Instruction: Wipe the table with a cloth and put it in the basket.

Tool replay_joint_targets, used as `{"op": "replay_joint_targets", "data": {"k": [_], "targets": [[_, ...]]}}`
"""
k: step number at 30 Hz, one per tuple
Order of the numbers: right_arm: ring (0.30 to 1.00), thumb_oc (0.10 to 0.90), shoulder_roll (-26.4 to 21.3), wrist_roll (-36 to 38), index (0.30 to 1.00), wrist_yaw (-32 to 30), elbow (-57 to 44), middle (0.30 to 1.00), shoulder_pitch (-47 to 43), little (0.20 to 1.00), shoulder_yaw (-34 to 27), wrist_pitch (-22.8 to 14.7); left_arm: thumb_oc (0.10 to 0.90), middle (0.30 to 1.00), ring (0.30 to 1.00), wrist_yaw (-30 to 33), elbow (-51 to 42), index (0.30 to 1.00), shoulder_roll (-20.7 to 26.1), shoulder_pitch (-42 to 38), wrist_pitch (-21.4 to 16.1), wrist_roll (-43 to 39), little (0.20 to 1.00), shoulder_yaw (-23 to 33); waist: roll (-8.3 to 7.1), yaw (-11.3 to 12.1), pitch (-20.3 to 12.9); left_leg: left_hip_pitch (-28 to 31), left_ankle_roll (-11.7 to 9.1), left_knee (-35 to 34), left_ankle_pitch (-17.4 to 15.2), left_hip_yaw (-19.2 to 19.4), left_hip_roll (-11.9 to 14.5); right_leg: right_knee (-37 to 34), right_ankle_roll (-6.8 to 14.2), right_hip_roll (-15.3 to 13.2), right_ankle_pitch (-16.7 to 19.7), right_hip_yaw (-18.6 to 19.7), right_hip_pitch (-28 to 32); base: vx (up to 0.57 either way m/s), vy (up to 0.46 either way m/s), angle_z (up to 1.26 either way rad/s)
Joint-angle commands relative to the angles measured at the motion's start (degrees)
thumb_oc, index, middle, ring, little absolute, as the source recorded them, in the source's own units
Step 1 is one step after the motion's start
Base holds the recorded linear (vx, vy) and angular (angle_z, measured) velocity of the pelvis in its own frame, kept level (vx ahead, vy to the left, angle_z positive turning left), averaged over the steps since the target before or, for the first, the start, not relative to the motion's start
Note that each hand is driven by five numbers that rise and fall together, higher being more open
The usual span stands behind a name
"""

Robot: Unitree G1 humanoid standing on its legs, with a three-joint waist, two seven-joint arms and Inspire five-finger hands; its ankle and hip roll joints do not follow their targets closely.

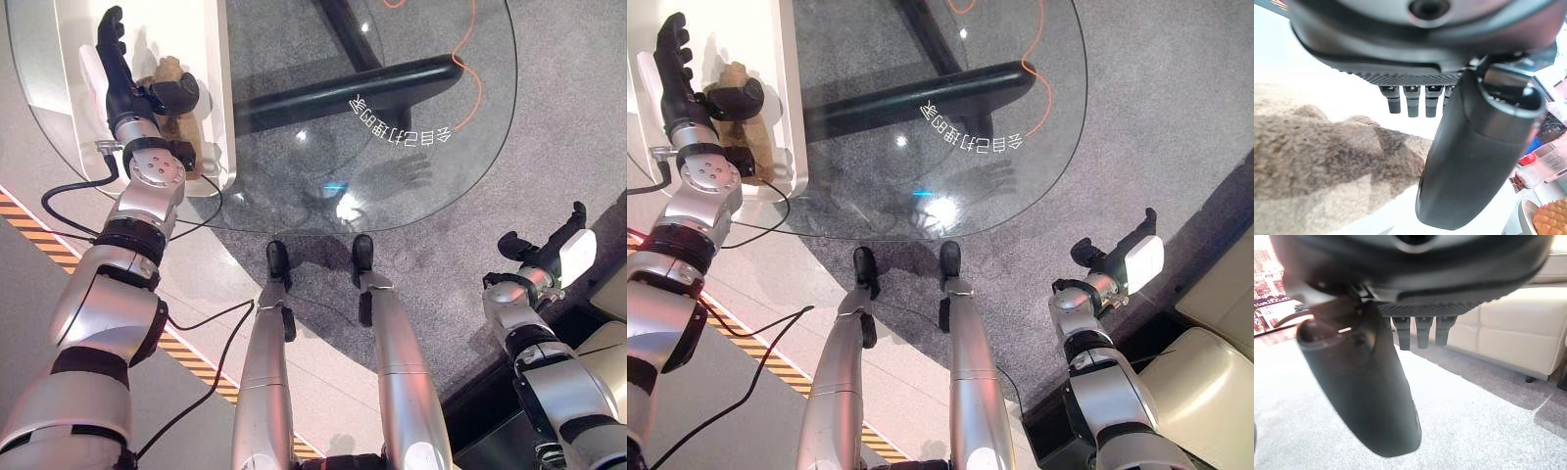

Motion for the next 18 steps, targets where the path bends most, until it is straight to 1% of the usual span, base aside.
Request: {"op": "replay_joint_targets", "data": {"k": [1,2,4,5,6,7,8,9,13,14,15,16,18], "targets": [[0.900,0.800,-2.62,-1.51,0.900,0.47,-0.02,0.900,2.25,0.900,-0.49,-2.52,0.800,0.900,0.900,4.12,-1.97,0.900,5.29,-4.81,-4.82,3.02,0.900,2.10,0.49,0.79,-1.51,3.25,3.84,2.72,-4.58,2.43,-2.54,-3.18,0.98,2.49,0.91,-0.84,4.38,-0.01,-0.071,0.00],[0.900,0.800,-2.12,-1.31,0.900,2.66,-0.50,0.900,3.03,0.900,-0.07,-2.31,0.800,0.900,0.900,3.90,-2.54,0.900,5.63,-3.85,-5.24,3.06,0.900,2.61,0.39,0.89,-1.51,4.47,3.82,2.08,-4.46,2.27,-2.56,-3.57,1.14,2.52,1.09,-0.81,5.34,-0.01,-0.056,0.00],[0.900,0.800,-1.86,-0.54,0.900,4.86,-0.87,0.900,3.85,0.900,0.37,-2.47,0.800,0.900,0.900,3.84,-3.12,0.900,6.09,-2.94,-5.58,2.63,0.900,3.21,0.36,0.96,-1.51,5.84,3.71,1.18,-4.11,2.14,-2.61,-4.12,1.28,2.61,1.28,-0.74,6.52,0.00,-0.042,0.00],[0.900,0.800,-1.33,-0.44,0.900,7.62,-0.89,0.900,5.41,0.900,0.89,-2.20,0.800,0.900,0.900,3.54,-3.51,0.900,6.95,-1.30,-6.84,1.93,0.900,4.21,0.30,0.99,-1.51,8.32,3.47,-0.38,-3.41,2.16,-2.62,-5.34,1.49,2.67,1.65,-0.67,8.92,0.00,0.000,0.00],[0.900,0.800,-1.32,-0.37,0.900,7.94,-0.89,0.900,5.57,0.900,0.97,-2.16,0.800,0.900,0.900,3.41,-3.53,0.900,7.04,-1.15,-6.81,1.84,0.900,4.32,0.29,0.98,-1.51,8.68,3.44,-0.64,-3.31,2.16,-2.63,-5.56,1.50,2.67,1.72,-0.67,9.26,0.01,-0.037,-0.01],[0.900,0.800,-1.21,0.49,0.900,11.15,-0.88,0.900,6.89,0.900,1.15,-2.18,0.800,0.900,0.900,3.10,-3.66,0.900,7.80,-0.04,-7.56,0.59,0.900,5.06,0.16,0.98,-1.51,11.00,3.18,-2.16,-2.68,2.13,-2.71,-6.96,1.61,2.71,2.08,-0.69,11.67,0.02,-0.034,-0.05],[0.900,0.800,-1.15,0.29,0.900,12.91,-0.75,0.900,7.93,0.900,1.18,-2.32,0.800,0.900,0.900,2.43,-3.88,0.900,8.60,0.98,-7.86,-0.24,0.900,5.91,0.07,1.07,-1.51,13.09,2.91,-3.42,-2.27,2.02,-2.74,-8.23,1.65,2.71,2.27,-0.73,13.94,0.02,-0.042,-0.06],[0.900,0.800,-1.06,0.21,0.900,13.52,-0.76,0.900,8.47,0.900,1.13,-2.35,0.800,0.900,0.900,2.07,-4.04,0.900,8.91,1.59,-7.94,-0.47,0.900,6.31,0.04,1.10,-1.51,13.98,2.81,-3.93,-2.10,1.92,-2.77,-8.75,1.70,2.73,2.38,-0.71,14.87,0.02,-0.050,-0.10],[0.900,0.800,-0.87,0.44,0.900,17.93,-0.91,0.900,12.55,0.900,0.16,-2.50,0.800,0.900,0.900,-0.76,-5.31,0.900,10.76,7.17,-8.79,-1.04,0.900,10.12,-0.21,1.73,-1.51,21.98,2.07,-8.87,-0.82,1.78,-2.43,-13.52,2.13,2.19,3.27,-1.19,22.81,0.02,-0.059,-0.08],[0.900,0.800,-0.75,0.08,0.900,19.28,-1.12,0.900,14.24,0.900,-0.43,-2.37,0.800,0.900,0.900,-2.18,-5.88,0.900,11.16,9.98,-9.06,-1.23,0.900,11.91,-0.26,2.01,-1.76,25.30,1.87,-10.72,-0.51,1.72,-2.44,-15.32,2.36,1.91,3.58,-1.39,26.05,0.04,-0.068,-0.05],[0.900,0.800,-0.82,0.16,0.900,20.41,-1.18,0.900,15.36,0.900,-0.78,-2.25,0.800,0.900,0.900,-2.92,-6.30,0.900,11.47,11.73,-9.02,-1.47,0.900,12.89,-0.26,2.19,-2.51,26.69,1.74,-11.72,-0.33,1.75,-2.41,-16.24,2.46,1.73,3.68,-1.59,27.47,0.07,-0.062,-0.06],[0.900,0.800,-0.63,0.02,0.900,21.59,-1.14,0.900,16.78,0.900,-1.36,-1.86,0.800,0.900,0.900,-3.94,-6.74,0.900,11.43,14.40,-9.04,-1.60,0.900,14.39,-0.28,2.50,-3.96,28.46,1.61,-13.28,0.10,1.76,-2.50,-17.88,2.62,1.46,4.13,-1.76,29.38,0.08,-0.043,-0.06],[0.900,0.800,-0.44,0.21,0.900,22.80,-1.07,0.900,18.05,0.900,-1.76,-1.52,0.800,0.900,0.900,-4.86,-6.92,0.900,11.29,16.97,-9.20,-1.77,0.900,15.78,-0.27,2.73,-4.97,30.24,1.54,-14.69,0.26,1.83,-2.53,-19.16,2.79,1.14,4.29,-1.95,31.23,0.07,-0.024,-0.02]]}}
